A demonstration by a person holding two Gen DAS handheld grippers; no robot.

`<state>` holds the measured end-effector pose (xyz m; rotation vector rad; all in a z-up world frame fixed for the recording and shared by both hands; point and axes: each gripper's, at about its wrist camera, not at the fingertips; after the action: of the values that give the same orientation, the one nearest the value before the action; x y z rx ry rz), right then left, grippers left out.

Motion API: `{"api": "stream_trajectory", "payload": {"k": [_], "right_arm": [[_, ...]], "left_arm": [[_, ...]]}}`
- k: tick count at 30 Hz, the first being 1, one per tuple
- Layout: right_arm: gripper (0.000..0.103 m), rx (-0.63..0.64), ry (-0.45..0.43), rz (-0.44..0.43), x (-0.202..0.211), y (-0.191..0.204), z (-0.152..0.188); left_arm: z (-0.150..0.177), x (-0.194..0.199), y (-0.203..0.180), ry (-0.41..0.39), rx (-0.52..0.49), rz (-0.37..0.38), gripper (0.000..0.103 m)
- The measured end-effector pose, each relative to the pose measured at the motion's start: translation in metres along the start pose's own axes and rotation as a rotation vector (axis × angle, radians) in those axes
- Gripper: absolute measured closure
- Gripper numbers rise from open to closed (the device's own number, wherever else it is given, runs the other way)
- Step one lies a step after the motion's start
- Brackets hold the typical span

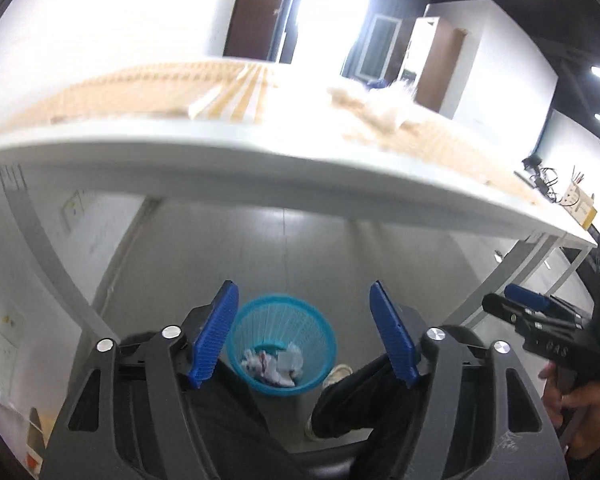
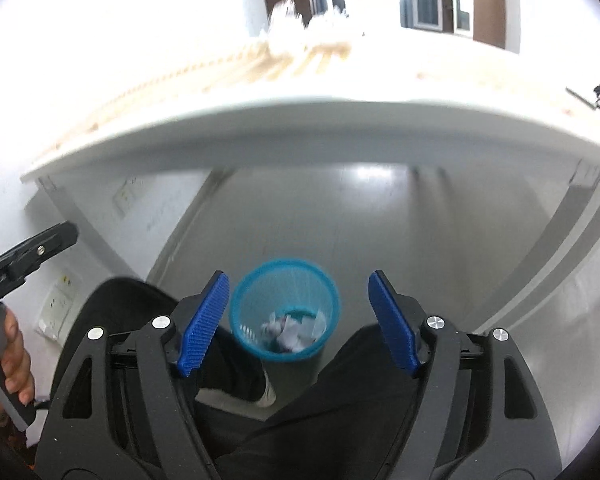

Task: Collect trash
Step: 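Raise both open tools back up toward the clear plastic wrappers on the table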

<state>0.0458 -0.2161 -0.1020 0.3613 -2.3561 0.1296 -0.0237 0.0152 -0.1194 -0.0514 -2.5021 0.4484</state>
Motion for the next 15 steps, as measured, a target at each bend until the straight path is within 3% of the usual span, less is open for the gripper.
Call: {"api": "stream_trajectory", "payload": {"k": [7,15], "right_arm": [[0.029,-0.045,-0.091,0.015,0.027,-0.019,-0.044],[0.026,-0.068,-0.125,0.025,0.018,-0.027,-0.088]], "left_arm": [[-0.033,0.005,-0.021,-0.041,-0.072,-0.011,0.024],[-0.065,-0.002,-0.033,-0.075,-0.09,-0.011,0.011]]}}
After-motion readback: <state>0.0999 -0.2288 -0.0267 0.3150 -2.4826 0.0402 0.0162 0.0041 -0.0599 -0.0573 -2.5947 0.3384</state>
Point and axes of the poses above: each gripper's, at about its wrist camera, not at the fingertips, and x roughly against the way its jaws point, y to its left, z to its underside, and after that the axes turned 10 degrees about z, right-handed
